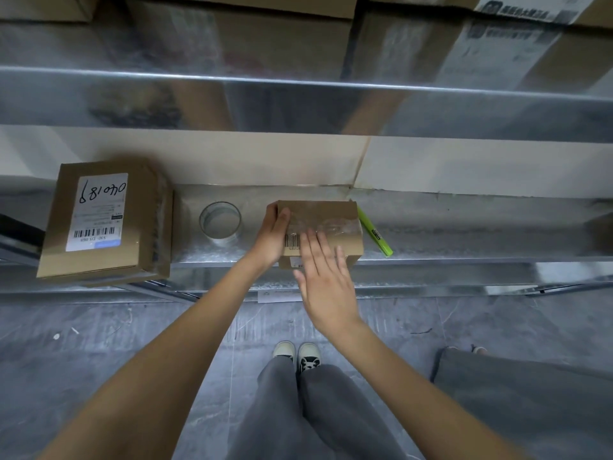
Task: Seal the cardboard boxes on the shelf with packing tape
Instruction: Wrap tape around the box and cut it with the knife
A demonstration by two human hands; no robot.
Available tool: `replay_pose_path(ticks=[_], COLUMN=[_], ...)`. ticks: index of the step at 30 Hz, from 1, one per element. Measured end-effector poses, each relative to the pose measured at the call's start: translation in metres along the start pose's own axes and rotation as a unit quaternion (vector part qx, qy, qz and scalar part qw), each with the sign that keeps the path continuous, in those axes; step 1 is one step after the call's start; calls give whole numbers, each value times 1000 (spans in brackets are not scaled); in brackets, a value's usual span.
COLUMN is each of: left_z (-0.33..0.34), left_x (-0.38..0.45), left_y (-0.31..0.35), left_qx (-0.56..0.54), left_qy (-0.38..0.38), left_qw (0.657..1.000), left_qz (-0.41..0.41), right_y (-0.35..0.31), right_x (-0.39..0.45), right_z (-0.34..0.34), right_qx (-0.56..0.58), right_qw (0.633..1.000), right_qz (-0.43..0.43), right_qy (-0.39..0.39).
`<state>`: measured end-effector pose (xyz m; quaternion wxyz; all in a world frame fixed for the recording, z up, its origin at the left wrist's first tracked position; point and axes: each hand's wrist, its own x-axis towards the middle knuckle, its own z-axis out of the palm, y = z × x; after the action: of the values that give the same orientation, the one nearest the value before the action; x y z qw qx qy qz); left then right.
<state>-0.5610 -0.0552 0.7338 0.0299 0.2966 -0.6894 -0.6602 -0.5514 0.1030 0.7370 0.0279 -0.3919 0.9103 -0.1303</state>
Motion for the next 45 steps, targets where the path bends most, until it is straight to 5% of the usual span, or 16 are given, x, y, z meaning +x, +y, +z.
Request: replay_pose_path(ticks=[6, 12, 17, 20, 25, 29, 33, 45], left_z=[-2, -1, -9, -13, -6, -4, -7, -2], left_x=[-2, -1, -18, -21, -16, -7, 0, 2], left_y=[5, 12, 31, 26, 16, 9, 6, 2], left_qx=[-9, -34, -125, -114, -45, -54, -27, -45], left_qy=[-2, 15, 10, -11, -4, 1, 7, 22], left_qw=[1000, 999, 987, 980, 997, 998, 999, 998], left_qz=[-4, -23, -100, -160, -62, -22, -30, -34], right_y=[18, 58, 55, 54, 54, 40, 15, 9], right_x=[3, 19, 60, 83, 92, 101, 112, 94], right_z=[-15, -44, -62, -66, -45, -46, -39, -22], right_qx=[32, 367, 281, 276, 233, 37, -1, -21], right_qw=[999, 914, 939, 935, 930, 987, 996, 998], right_qz=[-17, 169, 191, 221, 282, 153, -50, -37], right_qy=[-13, -30, 59, 32, -27, 14, -71, -55])
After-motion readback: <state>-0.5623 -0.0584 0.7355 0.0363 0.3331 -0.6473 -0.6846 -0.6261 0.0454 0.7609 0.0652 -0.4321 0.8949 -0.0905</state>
